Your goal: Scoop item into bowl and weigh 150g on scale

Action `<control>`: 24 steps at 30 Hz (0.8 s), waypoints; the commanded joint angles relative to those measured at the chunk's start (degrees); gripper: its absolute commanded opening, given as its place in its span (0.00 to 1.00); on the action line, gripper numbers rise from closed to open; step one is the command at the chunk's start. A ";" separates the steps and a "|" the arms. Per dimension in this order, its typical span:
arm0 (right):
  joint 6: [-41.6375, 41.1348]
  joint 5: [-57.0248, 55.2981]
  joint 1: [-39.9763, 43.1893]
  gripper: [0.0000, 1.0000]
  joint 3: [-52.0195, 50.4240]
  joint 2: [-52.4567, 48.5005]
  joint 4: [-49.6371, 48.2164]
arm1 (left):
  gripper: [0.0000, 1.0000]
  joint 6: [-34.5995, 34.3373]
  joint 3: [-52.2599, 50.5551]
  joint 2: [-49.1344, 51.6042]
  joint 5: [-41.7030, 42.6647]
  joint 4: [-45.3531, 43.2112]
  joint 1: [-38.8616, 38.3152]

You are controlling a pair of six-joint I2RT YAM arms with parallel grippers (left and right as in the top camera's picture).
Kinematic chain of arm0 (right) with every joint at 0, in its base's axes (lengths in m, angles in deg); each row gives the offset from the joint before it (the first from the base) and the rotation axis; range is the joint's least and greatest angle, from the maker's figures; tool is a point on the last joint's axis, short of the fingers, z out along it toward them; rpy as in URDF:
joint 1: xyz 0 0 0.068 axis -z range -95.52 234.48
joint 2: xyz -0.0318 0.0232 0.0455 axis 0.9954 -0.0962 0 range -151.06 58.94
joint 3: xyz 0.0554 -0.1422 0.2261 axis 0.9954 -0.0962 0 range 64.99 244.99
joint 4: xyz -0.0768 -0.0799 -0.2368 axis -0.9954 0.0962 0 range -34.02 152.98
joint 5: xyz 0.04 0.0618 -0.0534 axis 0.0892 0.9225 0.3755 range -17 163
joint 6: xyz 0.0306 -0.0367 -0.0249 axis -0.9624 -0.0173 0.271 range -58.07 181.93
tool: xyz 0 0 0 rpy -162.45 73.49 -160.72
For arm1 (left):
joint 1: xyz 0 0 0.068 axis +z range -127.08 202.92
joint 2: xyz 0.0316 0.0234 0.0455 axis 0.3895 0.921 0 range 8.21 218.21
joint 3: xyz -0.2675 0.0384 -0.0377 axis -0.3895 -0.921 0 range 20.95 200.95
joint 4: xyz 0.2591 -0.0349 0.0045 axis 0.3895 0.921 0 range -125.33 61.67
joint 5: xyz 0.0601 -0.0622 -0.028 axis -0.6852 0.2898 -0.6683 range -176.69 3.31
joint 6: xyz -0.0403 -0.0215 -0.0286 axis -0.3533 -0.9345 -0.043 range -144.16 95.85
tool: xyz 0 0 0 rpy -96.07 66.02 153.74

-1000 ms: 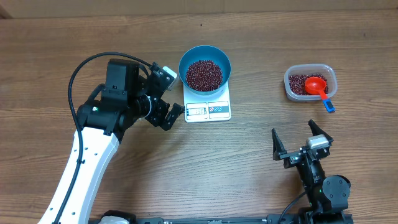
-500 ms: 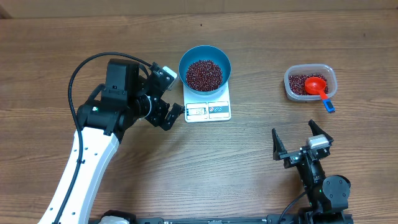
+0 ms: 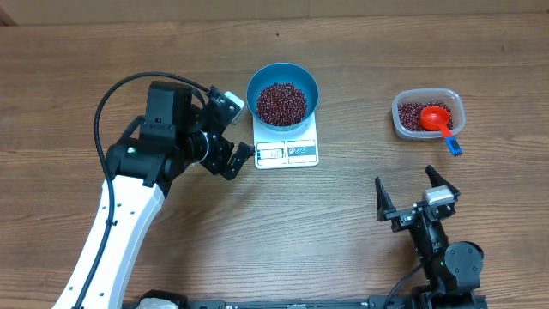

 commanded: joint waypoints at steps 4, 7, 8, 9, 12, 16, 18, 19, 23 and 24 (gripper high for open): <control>-0.44 -0.55 -0.39 1.00 -0.57 0.72 -0.20 | 1.00 0.92 0.55 -0.24 -0.07 0.00 0.09; -0.44 -0.57 -0.39 1.00 -0.57 0.72 -0.20 | 1.00 0.44 0.55 -0.24 -0.02 -0.57 0.09; -0.46 -0.57 -0.39 1.00 -0.57 0.72 -0.20 | 1.00 0.44 0.55 -0.28 -0.13 -0.44 0.09; -0.46 -0.57 -0.39 1.00 -0.57 0.72 -0.22 | 1.00 0.44 0.55 -0.28 -0.15 -0.44 0.09; -0.46 -0.57 -0.39 1.00 -0.57 0.72 -0.20 | 1.00 0.42 0.55 -0.72 -0.13 -0.44 0.09; -0.44 -0.57 -0.39 1.00 -0.57 0.72 -0.20 | 1.00 0.44 0.55 -1.44 -0.13 -0.92 0.09; -0.44 -0.57 -0.39 1.00 -0.57 0.72 -0.22 | 0.99 0.44 0.55 -2.58 -0.15 -2.29 0.09; -0.46 -0.57 -0.39 1.00 -0.57 0.72 -0.22 | 1.00 0.44 0.55 -3.21 -0.15 -2.99 0.09; -0.44 -0.57 -0.39 1.00 -0.57 0.72 -0.22 | 1.00 0.46 0.55 -6.84 -2.16 -3.52 0.09; -0.44 -0.57 -0.39 1.00 -0.57 0.72 -0.20 | 1.00 0.44 0.55 -7.65 -3.30 -3.61 0.11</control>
